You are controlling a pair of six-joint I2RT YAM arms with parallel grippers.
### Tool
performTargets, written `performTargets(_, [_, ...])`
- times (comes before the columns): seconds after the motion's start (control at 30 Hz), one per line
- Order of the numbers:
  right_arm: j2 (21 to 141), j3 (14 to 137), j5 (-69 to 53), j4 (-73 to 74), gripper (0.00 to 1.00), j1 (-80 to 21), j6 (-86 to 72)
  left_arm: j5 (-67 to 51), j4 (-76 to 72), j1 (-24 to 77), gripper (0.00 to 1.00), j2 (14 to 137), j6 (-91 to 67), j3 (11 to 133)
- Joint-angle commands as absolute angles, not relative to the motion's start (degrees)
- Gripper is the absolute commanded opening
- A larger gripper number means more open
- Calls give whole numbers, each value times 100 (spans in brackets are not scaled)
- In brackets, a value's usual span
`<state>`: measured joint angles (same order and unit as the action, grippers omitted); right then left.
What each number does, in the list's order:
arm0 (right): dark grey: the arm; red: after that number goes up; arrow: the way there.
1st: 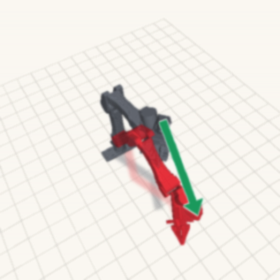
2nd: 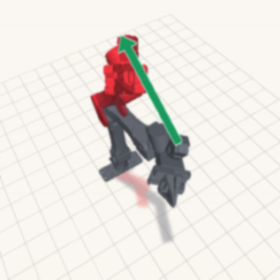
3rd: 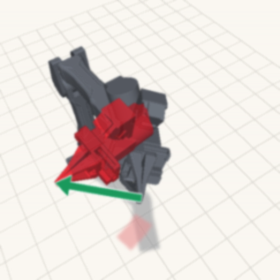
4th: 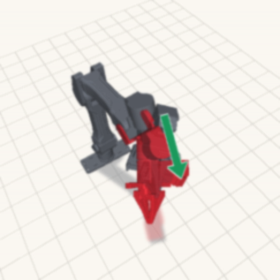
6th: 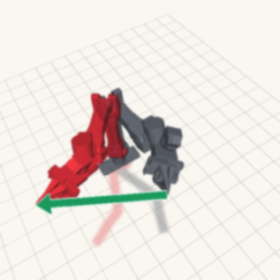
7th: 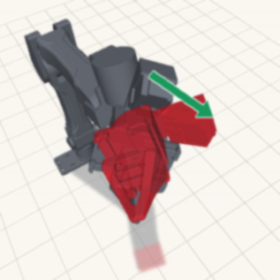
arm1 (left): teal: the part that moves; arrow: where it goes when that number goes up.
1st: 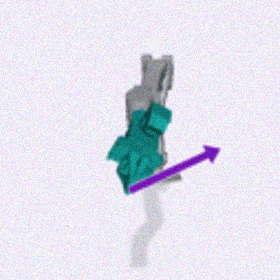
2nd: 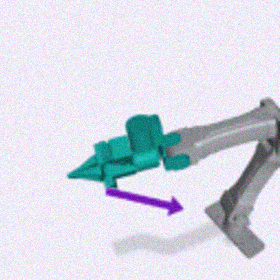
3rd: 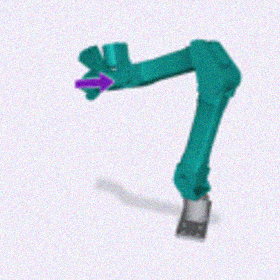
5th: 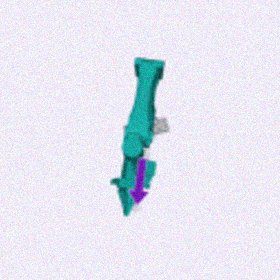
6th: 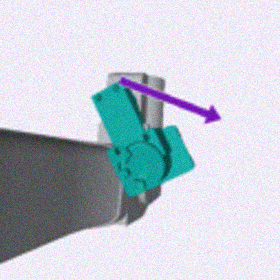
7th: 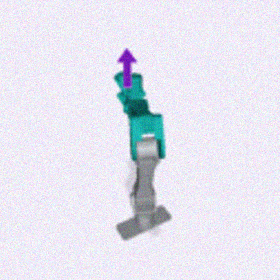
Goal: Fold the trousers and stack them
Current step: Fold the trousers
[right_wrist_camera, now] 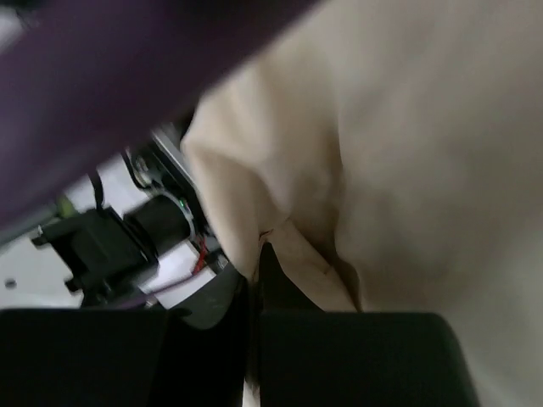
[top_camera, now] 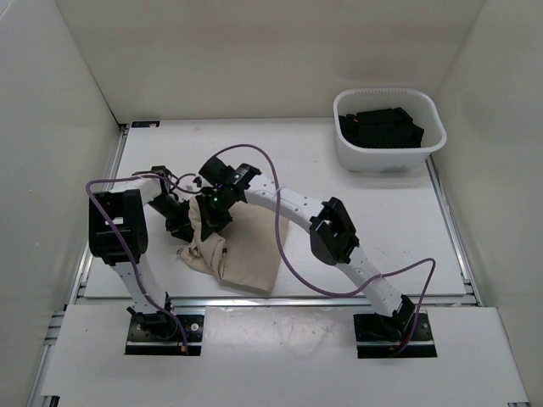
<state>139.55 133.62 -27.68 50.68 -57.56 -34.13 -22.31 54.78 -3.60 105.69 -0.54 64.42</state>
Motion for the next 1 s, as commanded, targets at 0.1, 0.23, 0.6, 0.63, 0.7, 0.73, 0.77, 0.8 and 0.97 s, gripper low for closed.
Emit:
performTargets(0.1, [13931,13360,-2912,3604,0,-5775,-4341,-2382,5361,-439,34,10555,0,6469])
performTargets(0.23, [13931,13202,-2856,3604,35,-5722,-4403,-1989,5361,-763,46,10495,0,6635])
performTargets(0.6, [12325,12343,-1896,3884,78,-5774,-3489,219,5423,-1924,69,9370,0,7381])
performTargets(0.63, [11705,11661,-1472,4007,79,-5774,-3489,272,5423,-1977,69,9247,0,7496])
performTargets(0.7, [10799,10824,-540,4226,79,-5653,-3971,38,5484,-1899,69,8791,0,7803])
performTargets(0.73, [10515,10358,64,4228,77,-5556,-4242,-95,5563,-1785,70,8624,0,7883])
performTargets(0.77, [10242,9318,201,4167,76,-5328,-4715,-288,5807,-1480,70,8318,0,7953])
performTargets(0.8, [9726,8777,289,3818,76,-5222,-4946,-742,5992,-1285,70,8193,0,8006])
performTargets(0.97, [9149,7041,439,2945,94,-4738,-5353,-1029,6434,-46,71,7813,0,6903])
